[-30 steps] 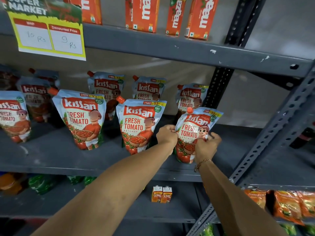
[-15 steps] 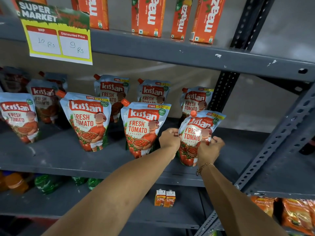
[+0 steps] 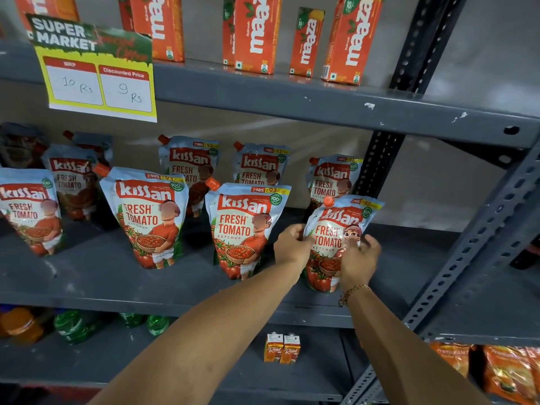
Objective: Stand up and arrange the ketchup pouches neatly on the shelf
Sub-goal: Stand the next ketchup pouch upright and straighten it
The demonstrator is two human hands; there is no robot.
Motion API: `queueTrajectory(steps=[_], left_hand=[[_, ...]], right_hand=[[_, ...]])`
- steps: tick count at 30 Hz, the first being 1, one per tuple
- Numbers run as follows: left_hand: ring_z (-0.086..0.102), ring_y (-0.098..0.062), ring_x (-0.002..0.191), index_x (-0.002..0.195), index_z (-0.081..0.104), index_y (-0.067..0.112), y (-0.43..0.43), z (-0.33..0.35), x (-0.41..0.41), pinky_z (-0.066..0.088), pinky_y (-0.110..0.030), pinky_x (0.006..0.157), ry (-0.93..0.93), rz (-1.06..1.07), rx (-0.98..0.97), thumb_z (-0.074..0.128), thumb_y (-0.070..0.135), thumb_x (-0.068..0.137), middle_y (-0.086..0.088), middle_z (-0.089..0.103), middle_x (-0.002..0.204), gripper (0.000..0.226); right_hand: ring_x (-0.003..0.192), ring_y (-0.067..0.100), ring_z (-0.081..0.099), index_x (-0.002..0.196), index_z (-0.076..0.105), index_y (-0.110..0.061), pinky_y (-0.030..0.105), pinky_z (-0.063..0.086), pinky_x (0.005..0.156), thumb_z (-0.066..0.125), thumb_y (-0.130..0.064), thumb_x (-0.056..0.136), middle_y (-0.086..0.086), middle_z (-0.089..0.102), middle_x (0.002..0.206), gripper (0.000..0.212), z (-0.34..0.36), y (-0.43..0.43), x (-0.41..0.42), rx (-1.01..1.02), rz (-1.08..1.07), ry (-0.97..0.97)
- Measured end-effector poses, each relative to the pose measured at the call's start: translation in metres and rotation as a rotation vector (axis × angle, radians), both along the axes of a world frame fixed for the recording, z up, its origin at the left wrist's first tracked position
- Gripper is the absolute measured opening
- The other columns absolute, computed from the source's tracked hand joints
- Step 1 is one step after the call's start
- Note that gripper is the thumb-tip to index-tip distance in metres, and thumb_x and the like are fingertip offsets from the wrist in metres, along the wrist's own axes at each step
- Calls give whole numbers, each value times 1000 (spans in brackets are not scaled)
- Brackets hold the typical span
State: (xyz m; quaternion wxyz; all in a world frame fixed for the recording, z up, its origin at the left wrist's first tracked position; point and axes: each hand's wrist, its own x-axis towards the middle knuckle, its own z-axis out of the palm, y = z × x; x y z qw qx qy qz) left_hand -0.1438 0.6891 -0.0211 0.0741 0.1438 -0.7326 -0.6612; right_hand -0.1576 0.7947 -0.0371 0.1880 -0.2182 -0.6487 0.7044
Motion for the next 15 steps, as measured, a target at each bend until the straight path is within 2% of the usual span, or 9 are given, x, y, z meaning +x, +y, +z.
queueTrajectory(steps=[2, 4, 6, 7, 9, 13, 15], left_hand=[[64, -20, 110, 123, 61, 14, 1, 4, -3, 54, -31, 90, 46, -21, 3, 62, 20, 87, -6, 68, 122, 36], [66, -20, 107, 121, 61, 14, 2, 11, -6, 56, -33, 88, 85, -42, 3, 62, 24, 87, -7, 69, 120, 36], [67, -20, 104, 122, 62, 14, 4, 19, -9, 57, -33, 85, 97, -52, -16, 60, 29, 88, -6, 70, 118, 37], [68, -21, 103, 122, 62, 14, 4, 22, -11, 57, -33, 84, 99, -50, -28, 59, 31, 88, -6, 70, 116, 38], [68, -23, 100, 119, 63, 13, 5, 27, -15, 57, -35, 82, 92, -43, -33, 55, 35, 90, -8, 71, 113, 38], [68, -27, 99, 112, 64, 9, 2, 28, -22, 57, -41, 84, 76, 0, -28, 52, 35, 91, -12, 71, 109, 36], [67, -25, 98, 113, 65, 8, 0, 28, -26, 56, -34, 75, 81, 14, -8, 50, 33, 93, -12, 71, 111, 35]], right_hand=[[98, 27, 67, 120, 57, -9, 32, 56, 69, 42, -23, 95, 10, 66, 114, 31, 5, 11, -10, -123, 28, 19], [77, 22, 69, 98, 68, -8, 24, 52, 55, 39, -16, 96, 11, 71, 98, 30, 15, 23, -19, -189, 72, 6], [64, 15, 65, 79, 66, -15, 24, 50, 51, 39, -11, 96, 6, 69, 84, 32, 25, 30, -24, -239, 119, -11], [64, 14, 64, 77, 65, -16, 26, 51, 53, 41, -10, 96, 4, 68, 81, 31, 28, 31, -25, -260, 141, -19], [68, 17, 65, 80, 64, -14, 31, 52, 57, 44, -8, 96, 5, 69, 82, 26, 30, 33, -27, -301, 170, -48], [81, 23, 67, 103, 64, -5, 37, 54, 64, 49, -3, 93, 15, 68, 104, 18, 32, 38, -32, -365, 227, -17], [82, 22, 67, 104, 63, -4, 36, 54, 65, 48, -2, 93, 15, 67, 103, 19, 37, 40, -35, -382, 242, 15]])
